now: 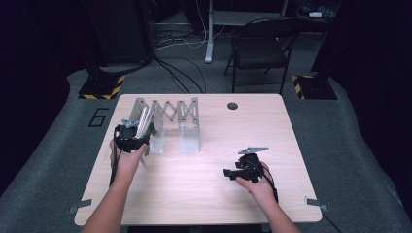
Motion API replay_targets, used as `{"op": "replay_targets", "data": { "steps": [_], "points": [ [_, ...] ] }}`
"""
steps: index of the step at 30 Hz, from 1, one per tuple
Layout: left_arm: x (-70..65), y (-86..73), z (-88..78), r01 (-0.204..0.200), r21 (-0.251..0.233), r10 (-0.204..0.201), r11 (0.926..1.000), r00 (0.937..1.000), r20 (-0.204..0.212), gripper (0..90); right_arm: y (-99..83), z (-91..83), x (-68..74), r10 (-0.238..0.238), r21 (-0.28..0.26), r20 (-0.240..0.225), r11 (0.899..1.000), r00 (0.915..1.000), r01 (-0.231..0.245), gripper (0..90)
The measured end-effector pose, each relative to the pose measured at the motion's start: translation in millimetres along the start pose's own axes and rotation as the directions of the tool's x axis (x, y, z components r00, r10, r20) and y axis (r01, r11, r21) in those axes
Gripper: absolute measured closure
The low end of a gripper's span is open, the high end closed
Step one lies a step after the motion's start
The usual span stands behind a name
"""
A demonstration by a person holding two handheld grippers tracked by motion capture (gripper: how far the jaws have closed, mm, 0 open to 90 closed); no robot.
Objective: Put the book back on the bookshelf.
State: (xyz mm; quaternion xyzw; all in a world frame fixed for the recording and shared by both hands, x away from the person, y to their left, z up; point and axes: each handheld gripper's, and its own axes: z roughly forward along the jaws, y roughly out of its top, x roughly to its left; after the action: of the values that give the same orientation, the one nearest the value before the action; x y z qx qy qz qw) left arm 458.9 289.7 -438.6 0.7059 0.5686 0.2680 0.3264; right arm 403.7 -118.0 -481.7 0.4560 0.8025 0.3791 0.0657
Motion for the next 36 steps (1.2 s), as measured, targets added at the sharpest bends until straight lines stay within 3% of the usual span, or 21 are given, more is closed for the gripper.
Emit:
{"op": "replay_targets", "data": {
  "steps": [16,23,35,36],
  "points": [
    [-1.9,-1.9,-7.7,-0.030,0.017,0.030,0.9994,0.9996,0.002,43.9,0.0,-0.9,0.1,0.010,0.006,0.003,1.000,0.9999,-0.010,34.8],
    [1.3,-3.6,-9.2,-0.010,0.035,0.009,0.9994,0.9998,0.020,40.1,-0.1,-0.4,-0.4,0.005,0.007,0.005,1.000,1.0000,-0.005,34.7],
    [-0.1,-5.3,-17.1,-0.010,0.022,0.009,0.9997,0.9996,0.026,37.5,-0.6,0.2,-0.7,0.003,0.006,0.005,1.000,1.0000,-0.003,34.7],
    [1.2,-5.4,-18.7,-0.025,0.029,0.025,0.9993,0.9993,0.027,37.5,-0.7,0.2,-0.9,0.001,0.005,0.007,1.000,1.0000,-0.001,34.7]
  ]
}}
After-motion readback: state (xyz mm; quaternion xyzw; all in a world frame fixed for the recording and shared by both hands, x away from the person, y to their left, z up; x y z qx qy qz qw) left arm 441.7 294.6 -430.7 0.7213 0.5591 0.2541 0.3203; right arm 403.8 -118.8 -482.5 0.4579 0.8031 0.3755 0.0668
